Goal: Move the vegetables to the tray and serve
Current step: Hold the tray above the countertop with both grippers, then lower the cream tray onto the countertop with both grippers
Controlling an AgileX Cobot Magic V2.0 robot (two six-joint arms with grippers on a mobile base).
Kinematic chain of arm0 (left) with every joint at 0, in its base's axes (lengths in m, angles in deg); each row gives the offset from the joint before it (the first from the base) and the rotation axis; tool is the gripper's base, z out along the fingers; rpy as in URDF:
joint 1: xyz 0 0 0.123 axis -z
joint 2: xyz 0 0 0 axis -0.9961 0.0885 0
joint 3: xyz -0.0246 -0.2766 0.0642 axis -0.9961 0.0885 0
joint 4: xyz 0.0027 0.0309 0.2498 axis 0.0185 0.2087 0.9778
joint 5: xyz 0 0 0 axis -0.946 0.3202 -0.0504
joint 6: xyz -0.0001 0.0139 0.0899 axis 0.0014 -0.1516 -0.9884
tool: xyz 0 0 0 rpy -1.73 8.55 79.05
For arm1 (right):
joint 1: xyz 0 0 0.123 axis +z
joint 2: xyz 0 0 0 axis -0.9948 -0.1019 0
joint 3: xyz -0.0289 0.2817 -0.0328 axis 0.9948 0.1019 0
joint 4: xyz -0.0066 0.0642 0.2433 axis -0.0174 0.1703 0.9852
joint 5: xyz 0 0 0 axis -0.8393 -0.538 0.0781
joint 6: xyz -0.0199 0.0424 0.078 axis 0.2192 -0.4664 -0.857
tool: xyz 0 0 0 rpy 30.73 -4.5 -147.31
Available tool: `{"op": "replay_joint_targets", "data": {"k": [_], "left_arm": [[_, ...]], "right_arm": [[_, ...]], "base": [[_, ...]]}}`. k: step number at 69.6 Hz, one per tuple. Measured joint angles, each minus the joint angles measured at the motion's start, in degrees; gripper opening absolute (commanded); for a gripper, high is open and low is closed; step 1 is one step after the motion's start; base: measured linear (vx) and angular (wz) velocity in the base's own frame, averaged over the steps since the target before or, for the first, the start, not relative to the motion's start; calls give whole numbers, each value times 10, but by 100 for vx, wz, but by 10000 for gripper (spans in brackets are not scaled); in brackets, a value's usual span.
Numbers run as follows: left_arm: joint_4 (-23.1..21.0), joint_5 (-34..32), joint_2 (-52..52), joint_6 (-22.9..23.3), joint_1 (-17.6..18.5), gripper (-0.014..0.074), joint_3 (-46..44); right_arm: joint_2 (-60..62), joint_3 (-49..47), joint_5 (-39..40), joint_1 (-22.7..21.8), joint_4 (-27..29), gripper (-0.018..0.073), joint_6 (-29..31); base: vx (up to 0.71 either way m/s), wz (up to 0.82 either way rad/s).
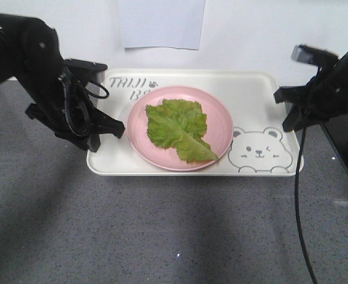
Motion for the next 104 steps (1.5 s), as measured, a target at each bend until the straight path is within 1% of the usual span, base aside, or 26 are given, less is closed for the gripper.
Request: {"op": "replay_joint_targets", "data": {"k": [13, 25, 39, 52, 65, 72, 81, 89, 104], "left_arm": [[-7, -14, 49, -1, 0, -6, 0], [-13, -18, 83, -1, 2, -6, 0], [-20, -18, 107, -1, 5, -6, 0], [-22, -17, 111, -1, 5, -6, 0], [-23, -10, 111, -8, 6, 4, -1], [-24, -9, 111, -9, 6, 11, -1], [-24, -9, 111, -10, 6, 28, -1], [-24, -8, 111, -10, 6, 62, -1], [-23, -5, 106, -16, 7, 168, 0]], "right_arm": [[-52, 0, 4, 0, -20, 1, 1], [-68, 0, 4, 0, -32, 15, 3], [-69, 0, 3, 0, -42, 67, 12], [-69, 0, -1, 0, -43, 179, 23], [-69, 0, 3, 2, -30, 333, 24], [-69, 0, 3, 3, -28, 382, 24], [-69, 0, 3, 3, -27, 395, 22], [-69, 0, 3, 3, -27, 395, 20], [-61, 0, 4, 3, -26, 395, 18]], "base": [[0, 0], [0, 0], [0, 0], [0, 0], [0, 0], [0, 0], [0, 0], [0, 0], [0, 0]]}}
